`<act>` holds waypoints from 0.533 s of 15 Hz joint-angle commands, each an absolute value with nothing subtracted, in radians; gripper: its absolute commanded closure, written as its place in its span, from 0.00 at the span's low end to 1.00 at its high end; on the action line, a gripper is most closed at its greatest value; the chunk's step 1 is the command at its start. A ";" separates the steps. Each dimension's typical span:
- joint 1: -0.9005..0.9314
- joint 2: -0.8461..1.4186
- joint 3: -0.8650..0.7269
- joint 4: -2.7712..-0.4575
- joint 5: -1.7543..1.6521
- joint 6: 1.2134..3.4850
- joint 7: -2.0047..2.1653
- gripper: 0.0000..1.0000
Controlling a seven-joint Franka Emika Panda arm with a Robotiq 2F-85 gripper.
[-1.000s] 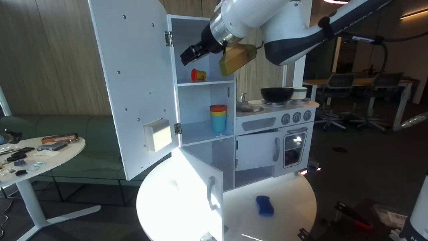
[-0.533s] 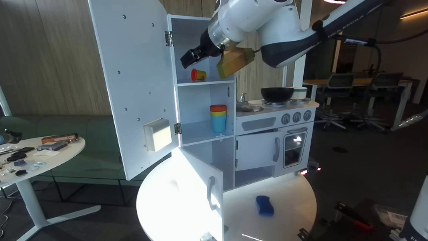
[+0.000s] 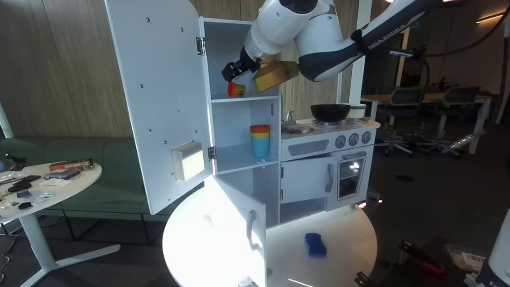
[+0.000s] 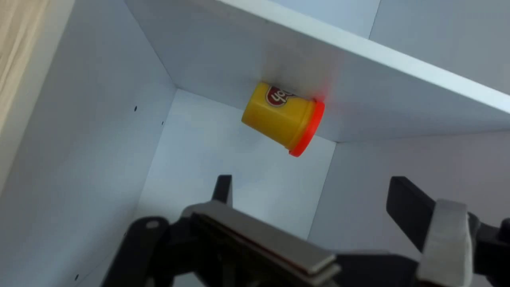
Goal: Close the bottom cabinet door on the right then move the yellow container to the bottom shelf.
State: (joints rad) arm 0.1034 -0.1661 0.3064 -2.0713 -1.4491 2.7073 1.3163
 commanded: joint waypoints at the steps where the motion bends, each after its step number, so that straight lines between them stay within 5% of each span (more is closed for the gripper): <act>1: 0.107 -0.088 0.317 -1.955 -1.405 2.647 1.321 0.00; 8: 0.106 0.012 0.311 -1.881 -1.283 2.589 1.315 0.00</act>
State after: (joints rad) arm 0.1036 -0.0362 0.3085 -1.9447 -1.3197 2.6123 1.3189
